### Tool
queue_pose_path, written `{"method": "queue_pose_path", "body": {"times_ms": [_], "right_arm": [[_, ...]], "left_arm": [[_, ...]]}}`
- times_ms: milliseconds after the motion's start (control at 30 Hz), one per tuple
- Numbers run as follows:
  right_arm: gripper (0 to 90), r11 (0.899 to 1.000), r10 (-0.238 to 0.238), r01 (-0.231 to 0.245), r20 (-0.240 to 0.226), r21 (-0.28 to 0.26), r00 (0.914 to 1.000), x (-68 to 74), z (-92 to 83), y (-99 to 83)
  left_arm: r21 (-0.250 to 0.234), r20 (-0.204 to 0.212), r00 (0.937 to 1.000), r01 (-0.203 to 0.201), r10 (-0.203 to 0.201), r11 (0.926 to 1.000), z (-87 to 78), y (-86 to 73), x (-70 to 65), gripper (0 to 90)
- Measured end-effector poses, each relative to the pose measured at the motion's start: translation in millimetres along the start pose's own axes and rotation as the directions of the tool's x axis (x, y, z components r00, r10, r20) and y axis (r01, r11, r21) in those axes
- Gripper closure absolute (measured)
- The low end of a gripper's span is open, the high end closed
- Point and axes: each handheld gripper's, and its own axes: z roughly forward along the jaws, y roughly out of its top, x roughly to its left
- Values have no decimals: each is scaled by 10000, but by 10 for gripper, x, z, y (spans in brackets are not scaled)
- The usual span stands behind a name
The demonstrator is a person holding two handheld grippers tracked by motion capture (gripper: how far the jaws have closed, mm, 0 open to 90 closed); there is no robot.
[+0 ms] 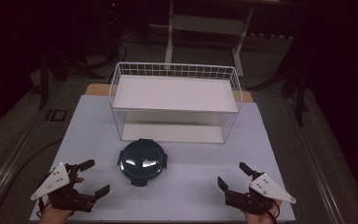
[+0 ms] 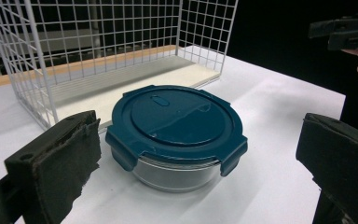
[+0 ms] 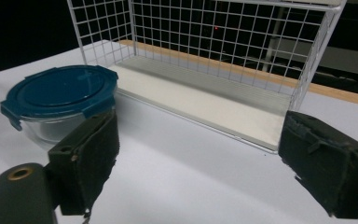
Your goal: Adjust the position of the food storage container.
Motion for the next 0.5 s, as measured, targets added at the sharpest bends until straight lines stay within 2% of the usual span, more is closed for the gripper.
{"method": "queue_pose_path", "body": {"times_ms": [67, 200, 300, 467, 500], "right_arm": [[132, 10000, -44, 44, -47, -21, 10000, 7, -8, 8], [144, 9987, -286, 273, -291, -440, 9992, 47, -64, 65], [142, 9974, -486, 472, -234, -540, 9985, 68, -83, 90], [129, 9981, -392, 381, -232, -481, 9990, 79, -88, 123], [126, 9982, -386, 370, -345, -465, 9987, 80, -82, 142]], "left_arm": [[15, 47, 10000, -46, 46, 10000, 0, 5, -6, 0], [-16, 235, 9995, -216, 216, 9998, -1, 23, -49, 0], [-8, 394, 9988, -301, 301, 9995, 5, 45, -77, 0], [-123, 501, 9980, -382, 388, 9992, 1, 105, -86, 0], [-176, 527, 9979, -360, 369, 9992, -1, 133, -81, 0]]}}
